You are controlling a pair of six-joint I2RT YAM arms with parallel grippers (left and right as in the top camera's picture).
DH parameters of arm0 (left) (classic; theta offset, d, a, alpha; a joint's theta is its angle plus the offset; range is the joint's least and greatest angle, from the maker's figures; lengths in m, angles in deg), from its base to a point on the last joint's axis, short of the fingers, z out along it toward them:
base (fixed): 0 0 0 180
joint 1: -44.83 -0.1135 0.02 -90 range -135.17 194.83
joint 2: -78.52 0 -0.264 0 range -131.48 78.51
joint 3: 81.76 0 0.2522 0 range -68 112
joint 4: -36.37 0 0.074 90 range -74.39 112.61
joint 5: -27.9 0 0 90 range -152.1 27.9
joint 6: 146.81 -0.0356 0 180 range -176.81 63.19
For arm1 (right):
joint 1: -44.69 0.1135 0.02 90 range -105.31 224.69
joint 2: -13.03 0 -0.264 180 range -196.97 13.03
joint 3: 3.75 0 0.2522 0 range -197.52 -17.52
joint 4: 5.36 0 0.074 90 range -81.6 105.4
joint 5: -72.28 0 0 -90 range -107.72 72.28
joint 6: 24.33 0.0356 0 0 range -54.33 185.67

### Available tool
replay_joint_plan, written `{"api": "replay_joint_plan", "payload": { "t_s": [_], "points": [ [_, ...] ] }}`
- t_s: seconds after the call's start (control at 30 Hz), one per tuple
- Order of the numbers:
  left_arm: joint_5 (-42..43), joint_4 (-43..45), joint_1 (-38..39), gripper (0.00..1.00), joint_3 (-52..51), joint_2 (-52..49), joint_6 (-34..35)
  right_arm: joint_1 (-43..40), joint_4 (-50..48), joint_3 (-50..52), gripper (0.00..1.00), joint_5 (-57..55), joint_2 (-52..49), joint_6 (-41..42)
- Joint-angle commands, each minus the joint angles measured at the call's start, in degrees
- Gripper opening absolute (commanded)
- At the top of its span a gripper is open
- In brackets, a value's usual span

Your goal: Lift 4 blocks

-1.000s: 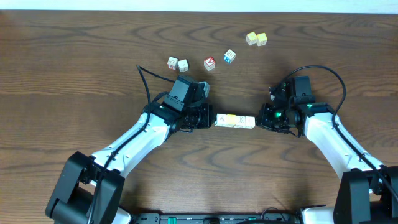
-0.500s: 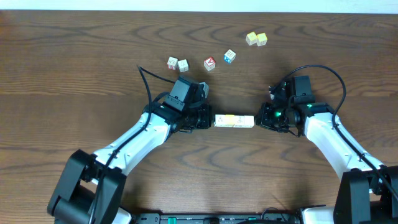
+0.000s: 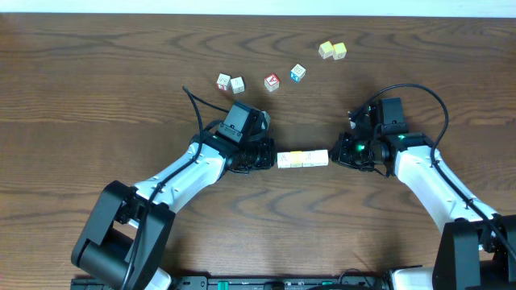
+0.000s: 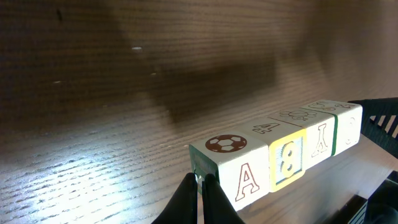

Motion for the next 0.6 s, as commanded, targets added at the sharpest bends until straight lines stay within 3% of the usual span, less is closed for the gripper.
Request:
{"api": "replay_joint_plan", "payload": {
  "t_s": [0.0, 0.57],
  "points": [
    [4.3, 1.5, 1.4, 0.07, 0.4, -0.5, 0.3, 2.1, -0.2, 0.0, 0.01, 8.7, -0.2, 0.9],
    [4.3, 1.5, 1.4, 0.07, 0.4, -0.5, 0.3, 2.0, -0.5, 0.7, 0.01, 8.6, -0.2, 0.9]
  ]
}}
